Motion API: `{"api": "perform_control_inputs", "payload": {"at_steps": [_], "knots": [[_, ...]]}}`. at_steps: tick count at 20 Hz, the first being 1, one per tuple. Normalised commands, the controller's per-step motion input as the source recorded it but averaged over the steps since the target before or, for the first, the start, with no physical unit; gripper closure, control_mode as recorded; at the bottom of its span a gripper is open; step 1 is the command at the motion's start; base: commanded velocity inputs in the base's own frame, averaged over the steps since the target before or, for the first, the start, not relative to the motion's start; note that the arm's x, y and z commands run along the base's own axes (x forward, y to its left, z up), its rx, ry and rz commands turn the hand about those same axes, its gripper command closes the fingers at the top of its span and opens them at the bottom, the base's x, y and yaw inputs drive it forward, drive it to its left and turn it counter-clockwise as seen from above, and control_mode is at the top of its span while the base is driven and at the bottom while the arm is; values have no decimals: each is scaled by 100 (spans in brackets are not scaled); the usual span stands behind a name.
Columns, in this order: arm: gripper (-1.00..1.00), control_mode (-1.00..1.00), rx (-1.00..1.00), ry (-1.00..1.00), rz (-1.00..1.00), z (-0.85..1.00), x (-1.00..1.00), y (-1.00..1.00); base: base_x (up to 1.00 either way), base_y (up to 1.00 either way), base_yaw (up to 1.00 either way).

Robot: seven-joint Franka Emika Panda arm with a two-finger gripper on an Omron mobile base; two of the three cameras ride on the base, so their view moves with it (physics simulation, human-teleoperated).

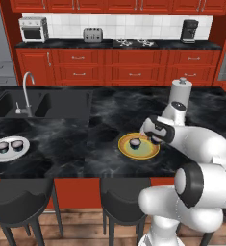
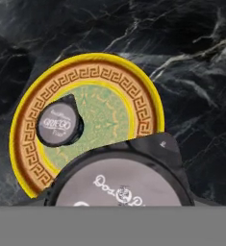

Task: Place two yogurt containers on each plate.

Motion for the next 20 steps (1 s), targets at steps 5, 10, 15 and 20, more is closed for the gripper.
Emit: {"api": "perform_control_inputs", "payload": {"at_steps": [5,10,15,20], "knots": [[100,-100,0,0,0,-11,16,-2,0,0,0],[100,-100,0,3,0,-53,23,-1,0,0,0],[100,-100,0,1,0,-45,18,-1,0,0,0],[100,-100,0,0,0,-27,20,0,0,0,0]]}}
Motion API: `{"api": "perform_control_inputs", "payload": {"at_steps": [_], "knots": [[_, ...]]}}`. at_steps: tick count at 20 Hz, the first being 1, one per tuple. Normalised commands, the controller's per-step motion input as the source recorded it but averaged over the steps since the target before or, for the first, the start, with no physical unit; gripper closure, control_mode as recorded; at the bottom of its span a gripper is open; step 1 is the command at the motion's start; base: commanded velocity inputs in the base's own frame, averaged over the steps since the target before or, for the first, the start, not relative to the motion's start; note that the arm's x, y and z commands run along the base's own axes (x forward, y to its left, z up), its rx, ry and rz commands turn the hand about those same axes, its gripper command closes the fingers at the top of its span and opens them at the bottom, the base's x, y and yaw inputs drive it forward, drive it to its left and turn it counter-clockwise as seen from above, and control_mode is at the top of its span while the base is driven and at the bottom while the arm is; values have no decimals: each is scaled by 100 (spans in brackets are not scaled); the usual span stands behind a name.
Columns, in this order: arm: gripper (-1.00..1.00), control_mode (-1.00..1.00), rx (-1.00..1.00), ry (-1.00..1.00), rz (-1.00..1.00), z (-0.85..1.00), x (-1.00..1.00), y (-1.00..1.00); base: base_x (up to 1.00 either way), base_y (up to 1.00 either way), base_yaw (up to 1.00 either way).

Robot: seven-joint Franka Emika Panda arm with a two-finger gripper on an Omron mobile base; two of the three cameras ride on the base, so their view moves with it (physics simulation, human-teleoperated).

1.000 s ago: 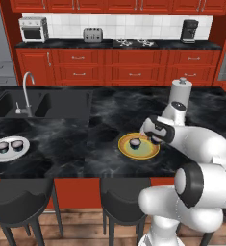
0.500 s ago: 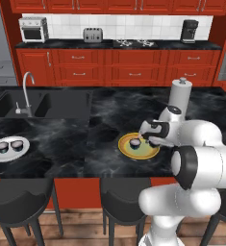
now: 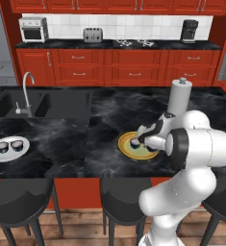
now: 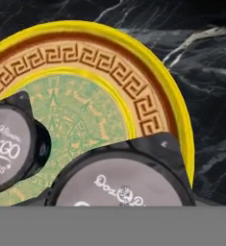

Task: Place two yogurt containers on each plate.

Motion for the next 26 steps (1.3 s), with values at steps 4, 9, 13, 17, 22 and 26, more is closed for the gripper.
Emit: {"api": "perform_control_inputs", "payload": {"at_steps": [4,9,13,17,22,26], "knots": [[100,-100,0,1,0,-27,23,0,0,0,0],[-100,-100,0,0,0,-7,10,0,0,0,0],[-100,-100,0,0,0,0,0,0,0,0,0],[-100,-100,0,0,0,3,0,0,0,0,0],[-100,-100,0,-1,0,23,-8,0,0,0,0],[-100,-100,-1,-5,0,44,-23,0,0,0,0]]}}
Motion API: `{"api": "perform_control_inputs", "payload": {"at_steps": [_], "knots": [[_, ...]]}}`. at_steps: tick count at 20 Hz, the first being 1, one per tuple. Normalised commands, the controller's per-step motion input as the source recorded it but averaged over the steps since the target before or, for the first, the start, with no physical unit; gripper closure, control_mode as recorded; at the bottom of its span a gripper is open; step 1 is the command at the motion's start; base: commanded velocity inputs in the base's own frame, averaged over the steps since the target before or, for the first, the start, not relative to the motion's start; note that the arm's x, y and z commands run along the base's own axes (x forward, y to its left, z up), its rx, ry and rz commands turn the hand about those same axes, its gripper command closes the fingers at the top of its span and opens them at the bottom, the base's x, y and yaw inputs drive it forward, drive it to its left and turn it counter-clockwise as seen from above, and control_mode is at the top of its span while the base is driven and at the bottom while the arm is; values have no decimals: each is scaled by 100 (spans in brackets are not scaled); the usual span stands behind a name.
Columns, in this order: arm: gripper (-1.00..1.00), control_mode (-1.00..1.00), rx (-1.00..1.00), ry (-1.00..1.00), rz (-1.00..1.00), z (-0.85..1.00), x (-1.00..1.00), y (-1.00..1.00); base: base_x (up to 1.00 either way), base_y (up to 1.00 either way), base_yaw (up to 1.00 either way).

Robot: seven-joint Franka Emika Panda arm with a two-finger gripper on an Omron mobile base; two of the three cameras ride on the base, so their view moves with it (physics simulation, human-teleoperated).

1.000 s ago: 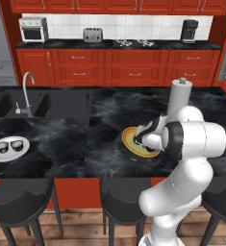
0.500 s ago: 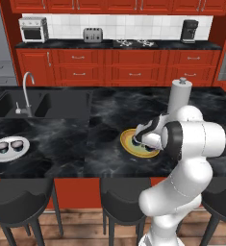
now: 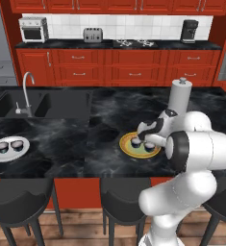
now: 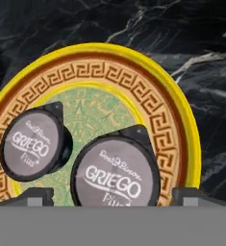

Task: Place two yogurt containers on each plate.

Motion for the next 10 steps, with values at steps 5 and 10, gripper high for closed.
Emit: {"api": "perform_control_inputs", "payload": {"at_steps": [5,10], "knots": [[-100,-100,0,-6,0,57,-27,0,0,0,0],[-100,-100,-9,-18,0,63,-45,18,0,0,0]]}}
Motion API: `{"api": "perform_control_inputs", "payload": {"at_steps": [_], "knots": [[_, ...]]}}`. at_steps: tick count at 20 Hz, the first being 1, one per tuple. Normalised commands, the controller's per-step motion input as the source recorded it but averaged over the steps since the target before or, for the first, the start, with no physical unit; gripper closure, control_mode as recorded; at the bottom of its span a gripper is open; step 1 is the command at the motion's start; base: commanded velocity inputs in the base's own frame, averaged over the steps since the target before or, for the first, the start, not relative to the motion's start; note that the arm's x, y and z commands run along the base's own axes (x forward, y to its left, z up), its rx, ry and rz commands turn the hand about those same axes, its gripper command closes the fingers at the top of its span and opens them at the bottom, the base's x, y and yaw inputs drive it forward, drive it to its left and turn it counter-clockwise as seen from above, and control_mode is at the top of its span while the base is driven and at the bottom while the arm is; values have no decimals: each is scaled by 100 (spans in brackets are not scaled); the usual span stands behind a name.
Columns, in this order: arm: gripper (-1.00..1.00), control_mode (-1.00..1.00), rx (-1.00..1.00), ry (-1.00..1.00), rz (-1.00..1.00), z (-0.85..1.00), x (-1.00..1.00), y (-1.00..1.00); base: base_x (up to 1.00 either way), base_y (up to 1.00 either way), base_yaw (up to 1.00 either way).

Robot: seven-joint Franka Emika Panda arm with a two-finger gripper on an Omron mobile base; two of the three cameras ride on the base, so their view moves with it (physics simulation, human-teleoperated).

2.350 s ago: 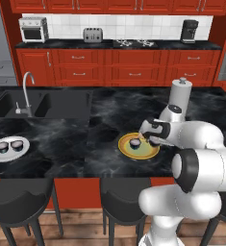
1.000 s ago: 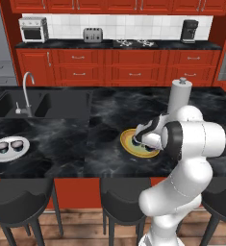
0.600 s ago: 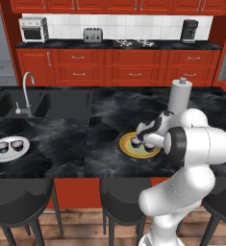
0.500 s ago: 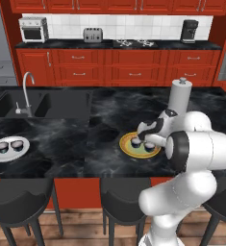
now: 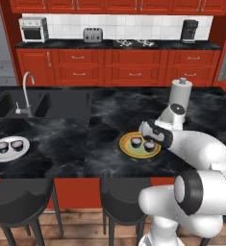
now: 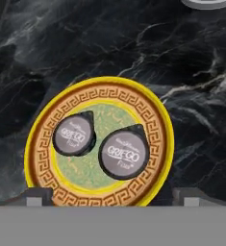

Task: Place two yogurt containers on each plate.

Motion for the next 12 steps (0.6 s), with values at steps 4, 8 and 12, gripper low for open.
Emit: {"api": "perform_control_inputs", "payload": {"at_steps": [4,8,12], "knots": [[-100,-100,-15,-20,0,73,-52,29,0,0,0],[-100,-100,-15,-5,0,76,-59,29,0,0,0],[-100,-100,-5,9,0,94,-75,6,0,0,0]]}}
